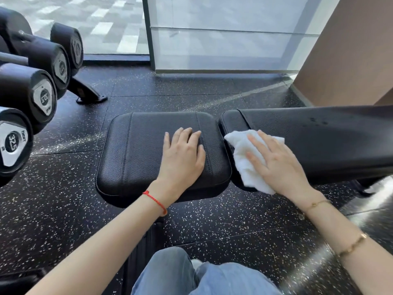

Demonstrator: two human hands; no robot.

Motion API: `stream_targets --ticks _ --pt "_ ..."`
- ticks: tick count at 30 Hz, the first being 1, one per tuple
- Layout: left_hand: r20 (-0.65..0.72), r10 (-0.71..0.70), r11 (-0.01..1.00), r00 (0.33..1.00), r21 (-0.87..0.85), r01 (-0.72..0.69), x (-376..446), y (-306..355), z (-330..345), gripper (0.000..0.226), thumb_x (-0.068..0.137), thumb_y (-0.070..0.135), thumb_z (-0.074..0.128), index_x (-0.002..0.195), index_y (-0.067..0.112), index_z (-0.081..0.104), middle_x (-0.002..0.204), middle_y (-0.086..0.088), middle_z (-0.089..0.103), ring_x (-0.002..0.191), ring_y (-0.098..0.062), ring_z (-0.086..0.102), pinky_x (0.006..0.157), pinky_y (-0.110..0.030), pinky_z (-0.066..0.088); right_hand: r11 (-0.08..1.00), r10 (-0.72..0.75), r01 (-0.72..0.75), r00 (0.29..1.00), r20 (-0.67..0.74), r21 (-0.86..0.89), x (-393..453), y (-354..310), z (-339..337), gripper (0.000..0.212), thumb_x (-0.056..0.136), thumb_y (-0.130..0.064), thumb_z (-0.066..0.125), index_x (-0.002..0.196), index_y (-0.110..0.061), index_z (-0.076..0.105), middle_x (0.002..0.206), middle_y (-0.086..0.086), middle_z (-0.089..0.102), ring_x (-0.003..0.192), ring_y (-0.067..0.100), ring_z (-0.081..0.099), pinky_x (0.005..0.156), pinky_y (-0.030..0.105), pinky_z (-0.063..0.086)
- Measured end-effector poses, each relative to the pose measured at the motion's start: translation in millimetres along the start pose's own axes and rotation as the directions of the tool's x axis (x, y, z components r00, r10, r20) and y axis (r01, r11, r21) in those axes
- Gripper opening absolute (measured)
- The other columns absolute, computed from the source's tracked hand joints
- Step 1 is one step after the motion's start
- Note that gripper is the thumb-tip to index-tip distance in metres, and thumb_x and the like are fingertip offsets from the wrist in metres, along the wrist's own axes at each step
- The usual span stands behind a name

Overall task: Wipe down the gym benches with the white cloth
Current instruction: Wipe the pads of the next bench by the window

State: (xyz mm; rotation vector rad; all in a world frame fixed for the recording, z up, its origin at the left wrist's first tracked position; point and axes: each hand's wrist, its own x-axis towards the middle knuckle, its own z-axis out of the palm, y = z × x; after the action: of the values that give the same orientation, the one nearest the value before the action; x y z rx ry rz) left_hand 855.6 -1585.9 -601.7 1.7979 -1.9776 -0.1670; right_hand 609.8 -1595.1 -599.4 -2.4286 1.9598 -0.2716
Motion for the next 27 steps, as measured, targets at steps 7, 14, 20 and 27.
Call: stream_targets --ticks 7,14,20,27 --pt "0.013 -0.022 0.996 1.0 0.086 0.021 3.6 19.4 21.7 0.052 0.1 0.034 0.034 0.149 0.018 0.036 0.157 -0.008 0.032 0.147 -0.026 0.022 0.122 -0.052 0.01 0.999 -0.023 0.024 0.999 0.026 -0.049 45.3 -30.5 9.8 0.056 0.105 -0.045 0.035 0.156 -0.022 0.026 0.165 0.005 0.017 0.15 0.026 0.02 0.118 0.037 0.01" --pt "-0.052 -0.007 0.992 0.999 0.127 0.013 1.6 15.3 24.8 0.053 0.095 0.036 0.034 0.144 0.018 0.043 0.153 -0.005 0.04 0.143 -0.024 0.031 0.12 -0.05 0.018 0.991 0.116 -0.115 0.993 -0.003 0.07 -12.2 21.7 0.3 0.074 0.096 -0.061 0.008 0.159 -0.023 0.015 0.166 0.002 0.014 0.151 0.02 0.016 0.123 0.04 0.014" --pt "-0.056 -0.021 0.985 0.998 0.17 0.03 3.3 19.9 25.9 0.056 0.092 0.037 0.031 0.143 0.019 0.044 0.151 -0.002 0.04 0.142 -0.021 0.03 0.119 -0.051 0.019 0.995 0.013 -0.019 0.998 0.06 0.099 52.6 20.5 -0.2 0.059 0.105 -0.043 0.032 0.157 -0.018 0.021 0.167 0.004 0.008 0.153 0.027 0.011 0.124 0.045 0.011" --pt "-0.082 -0.039 0.984 0.996 0.172 0.053 3.5 19.5 27.9 0.047 0.095 0.034 0.041 0.141 0.025 0.047 0.149 0.003 0.043 0.141 -0.017 0.033 0.12 -0.046 0.02 0.951 -0.298 0.293 0.953 0.051 0.094 4.3 35.0 -1.2 0.072 0.098 -0.064 0.009 0.157 -0.027 0.025 0.165 -0.004 0.018 0.153 0.017 0.013 0.125 0.041 0.01"
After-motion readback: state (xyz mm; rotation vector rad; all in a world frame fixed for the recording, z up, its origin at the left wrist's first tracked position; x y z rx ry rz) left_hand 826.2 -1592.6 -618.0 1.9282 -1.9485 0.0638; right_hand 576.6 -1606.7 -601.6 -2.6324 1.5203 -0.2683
